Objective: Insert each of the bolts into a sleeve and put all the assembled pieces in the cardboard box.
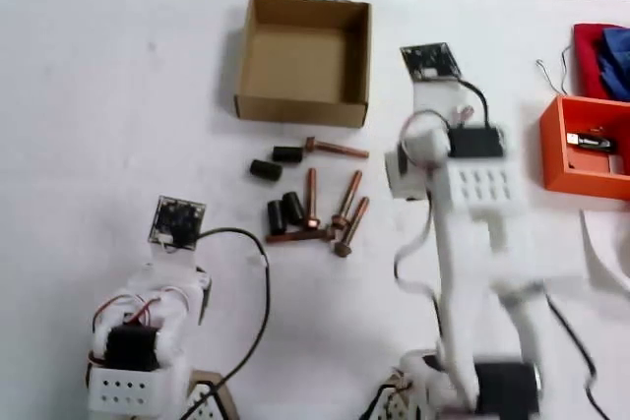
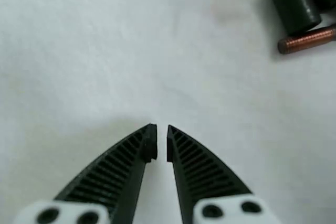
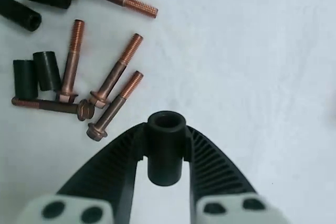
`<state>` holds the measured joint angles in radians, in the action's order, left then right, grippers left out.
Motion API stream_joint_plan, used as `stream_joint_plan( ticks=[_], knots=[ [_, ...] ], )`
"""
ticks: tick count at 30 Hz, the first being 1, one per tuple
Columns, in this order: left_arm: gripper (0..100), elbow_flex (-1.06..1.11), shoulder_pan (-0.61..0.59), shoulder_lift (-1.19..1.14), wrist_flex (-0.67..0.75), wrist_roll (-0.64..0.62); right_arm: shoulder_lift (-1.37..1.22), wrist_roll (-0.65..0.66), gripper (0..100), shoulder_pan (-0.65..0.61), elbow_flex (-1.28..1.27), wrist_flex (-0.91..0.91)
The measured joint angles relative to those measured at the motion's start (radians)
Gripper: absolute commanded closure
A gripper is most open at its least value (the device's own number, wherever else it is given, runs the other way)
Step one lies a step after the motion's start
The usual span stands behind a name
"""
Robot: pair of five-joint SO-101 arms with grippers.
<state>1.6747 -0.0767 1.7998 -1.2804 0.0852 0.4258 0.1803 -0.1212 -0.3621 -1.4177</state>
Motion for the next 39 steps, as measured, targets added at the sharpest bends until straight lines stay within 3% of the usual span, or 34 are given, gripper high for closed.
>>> stream_joint_plan(
  ticks=[13,25,28,33,35,39],
  knots=[
    [93,0.000,0.000,0.000,0.000,0.000,0.684,0.046,97.8,0.000,-0.325,0.014],
    [93,0.000,0.000,0.000,0.005,0.006,0.643,0.084,97.8,0.025,-0.331,0.011],
    [93,0.000,-0.060,0.000,0.087,0.077,0.614,0.084,97.8,0.026,-0.331,0.011],
    [93,0.000,-0.330,0.000,0.425,0.293,0.608,0.084,97.8,0.025,-0.331,0.011],
    [93,-0.002,-0.396,0.000,0.516,0.284,0.608,0.084,97.8,0.025,-0.331,0.011],
    [83,-0.069,-0.422,0.000,0.531,0.238,0.608,0.084,97.8,0.025,-0.331,0.011]
  ],
)
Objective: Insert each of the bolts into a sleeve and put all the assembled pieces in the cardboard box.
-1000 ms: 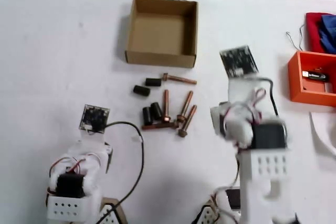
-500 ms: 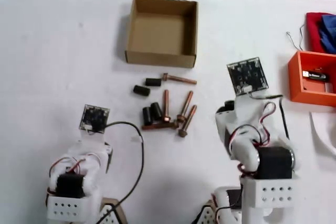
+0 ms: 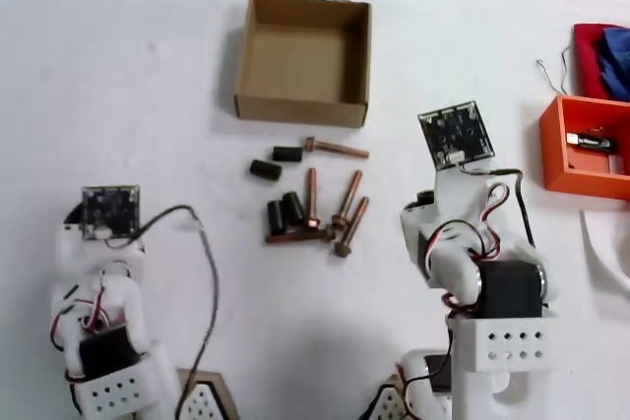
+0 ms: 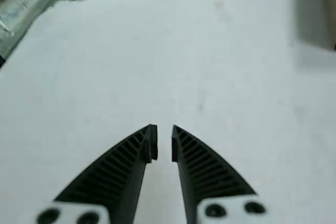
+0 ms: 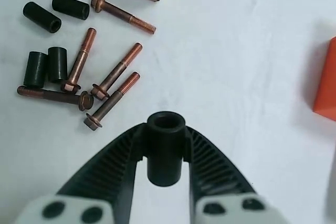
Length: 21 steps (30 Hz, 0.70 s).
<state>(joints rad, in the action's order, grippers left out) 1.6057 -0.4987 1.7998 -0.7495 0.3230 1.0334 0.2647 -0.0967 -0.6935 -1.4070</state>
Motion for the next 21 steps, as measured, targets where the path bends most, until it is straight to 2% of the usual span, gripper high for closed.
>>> stream_joint_plan(
  ticks=[3,6,9,12,17,21],
  knots=[
    [80,-0.101,0.000,-0.040,-0.011,0.002,0.000,0.000,97.8,0.000,0.003,0.000],
    [80,-0.230,0.066,-0.203,-0.094,0.091,0.000,0.000,97.8,0.000,0.048,0.000],
    [80,-0.410,0.195,-0.488,-0.247,0.183,0.000,0.000,97.8,0.009,0.078,-0.009],
    [79,-0.664,0.348,-0.813,-0.462,0.206,0.000,-0.002,97.8,0.054,0.084,-0.038],
    [79,-1.142,0.618,-1.332,-0.790,0.203,0.000,0.003,97.8,0.247,0.087,-0.060],
    [79,-1.405,0.779,-1.622,-0.856,0.206,0.000,0.026,97.8,0.422,0.087,-0.092]
  ],
)
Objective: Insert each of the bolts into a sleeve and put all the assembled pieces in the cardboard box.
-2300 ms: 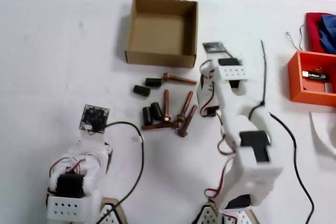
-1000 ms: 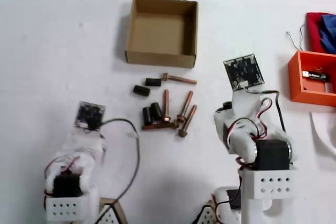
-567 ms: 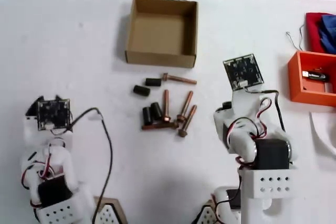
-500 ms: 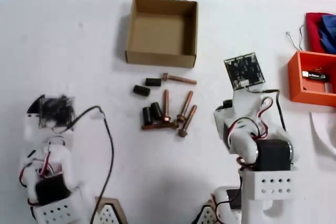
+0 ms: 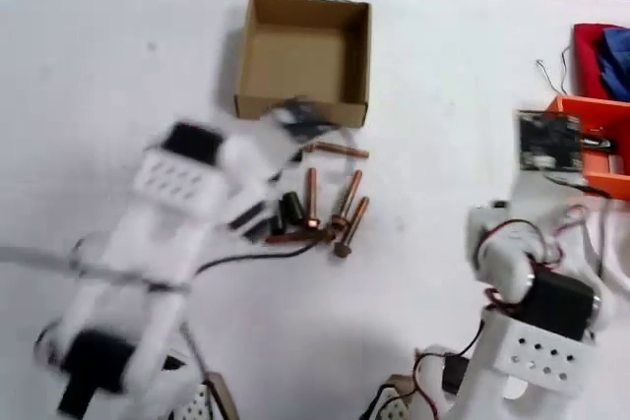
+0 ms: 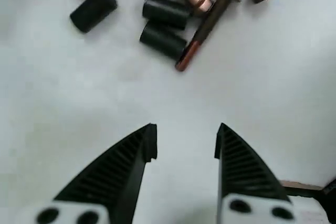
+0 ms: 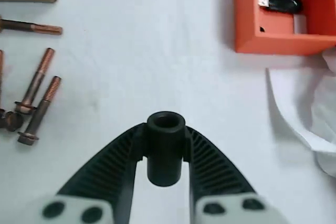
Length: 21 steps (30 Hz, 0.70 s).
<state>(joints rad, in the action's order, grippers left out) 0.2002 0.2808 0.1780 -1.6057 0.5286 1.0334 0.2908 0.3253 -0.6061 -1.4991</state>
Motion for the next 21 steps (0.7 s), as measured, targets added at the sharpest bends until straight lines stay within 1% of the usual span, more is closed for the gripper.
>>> stream_joint_plan(
  ticks=[2,5,11,17,21],
  knots=[
    [79,-0.080,0.071,-0.097,-0.002,0.032,0.000,0.026,97.8,0.064,0.000,-0.005],
    [79,-0.132,0.158,-0.207,0.005,0.063,-0.002,0.058,97.8,0.175,0.000,-0.005],
    [76,-0.141,0.244,-0.353,0.115,0.071,-0.006,0.141,97.8,0.347,-0.015,-0.005],
    [76,-0.150,0.285,-0.465,0.226,0.072,-0.006,0.190,97.8,0.414,-0.069,-0.005],
    [76,-0.152,0.285,-0.512,0.261,0.118,-0.006,0.192,97.8,0.423,-0.069,-0.005]
  ],
)
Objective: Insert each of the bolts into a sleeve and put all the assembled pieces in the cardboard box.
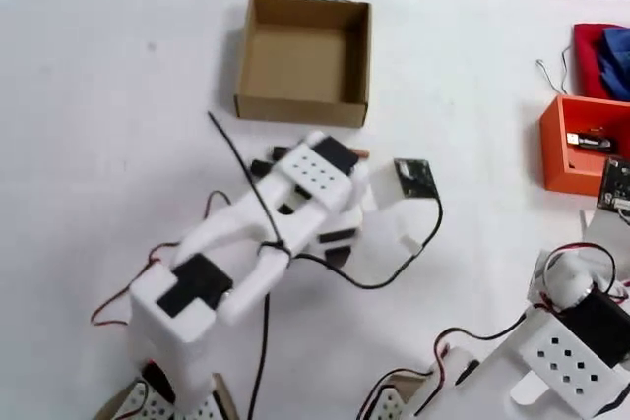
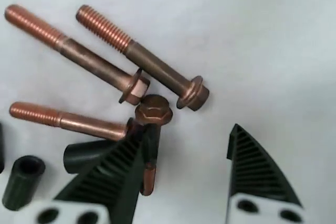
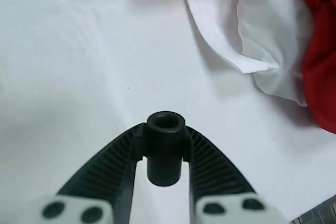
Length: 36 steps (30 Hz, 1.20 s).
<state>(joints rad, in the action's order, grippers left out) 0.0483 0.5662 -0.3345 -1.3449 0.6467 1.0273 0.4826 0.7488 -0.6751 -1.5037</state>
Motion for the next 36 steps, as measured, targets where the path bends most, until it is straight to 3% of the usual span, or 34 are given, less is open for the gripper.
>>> stream_joint_plan(
  ticks=[9,16,31,36],
  knots=[
    [77,-0.011,-0.011,-0.035,0.038,0.037,0.000,0.000,97.8,0.000,0.000,0.000],
    [97,-0.017,-0.012,-0.061,0.049,0.037,0.000,0.000,97.8,-0.002,0.000,0.000],
    [98,-0.018,-0.011,-0.061,0.034,0.037,0.000,0.000,97.8,-0.002,0.000,0.000],
    [98,-0.100,-0.009,-0.034,-0.084,0.037,0.000,0.000,97.8,-0.002,0.000,0.000]
  ],
)
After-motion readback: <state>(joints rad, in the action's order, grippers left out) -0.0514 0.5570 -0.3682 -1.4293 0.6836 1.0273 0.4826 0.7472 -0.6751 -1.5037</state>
